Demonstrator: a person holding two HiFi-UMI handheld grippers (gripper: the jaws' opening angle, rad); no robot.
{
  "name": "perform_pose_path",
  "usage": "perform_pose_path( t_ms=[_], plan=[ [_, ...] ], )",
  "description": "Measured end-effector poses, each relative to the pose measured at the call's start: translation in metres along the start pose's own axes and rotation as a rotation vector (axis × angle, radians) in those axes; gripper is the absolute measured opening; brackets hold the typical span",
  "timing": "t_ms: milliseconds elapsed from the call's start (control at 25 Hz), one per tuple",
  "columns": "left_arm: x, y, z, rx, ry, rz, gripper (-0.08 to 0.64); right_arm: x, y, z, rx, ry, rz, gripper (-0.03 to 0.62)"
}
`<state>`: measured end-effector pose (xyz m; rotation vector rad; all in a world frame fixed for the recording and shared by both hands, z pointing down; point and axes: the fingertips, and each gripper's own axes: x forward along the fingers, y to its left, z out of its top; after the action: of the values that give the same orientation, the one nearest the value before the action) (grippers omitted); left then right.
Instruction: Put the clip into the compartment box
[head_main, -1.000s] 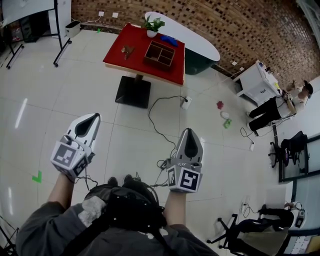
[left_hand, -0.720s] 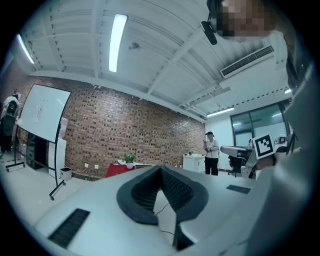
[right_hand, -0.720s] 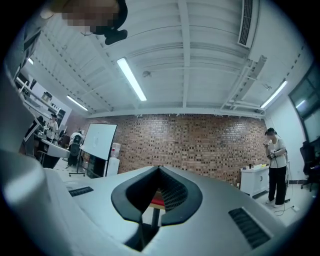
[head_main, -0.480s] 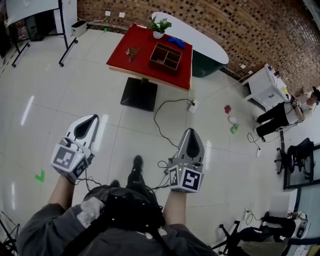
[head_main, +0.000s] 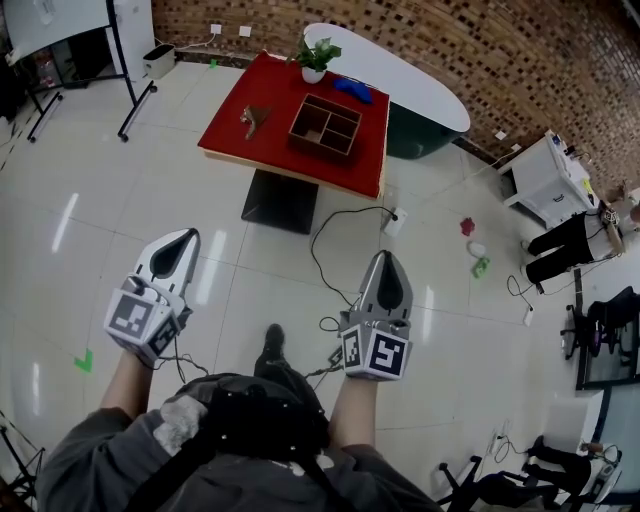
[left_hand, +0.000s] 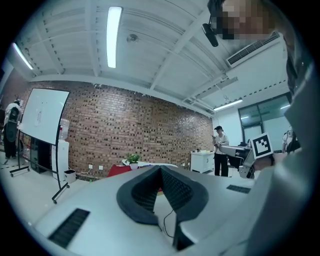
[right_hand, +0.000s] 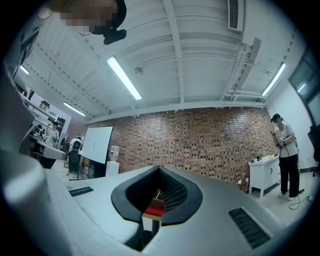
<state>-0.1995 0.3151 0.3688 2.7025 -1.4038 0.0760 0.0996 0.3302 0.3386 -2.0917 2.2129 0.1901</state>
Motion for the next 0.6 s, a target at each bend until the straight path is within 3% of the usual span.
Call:
perform_pose_path(
  t_ms=[600],
  plan=[
    [0.13, -0.007, 0.028, -0.049, 0.024, 0.08, 0.023, 0.121, -0.091, -0.009, 0.046, -0.016, 0.066, 0.018]
  ],
)
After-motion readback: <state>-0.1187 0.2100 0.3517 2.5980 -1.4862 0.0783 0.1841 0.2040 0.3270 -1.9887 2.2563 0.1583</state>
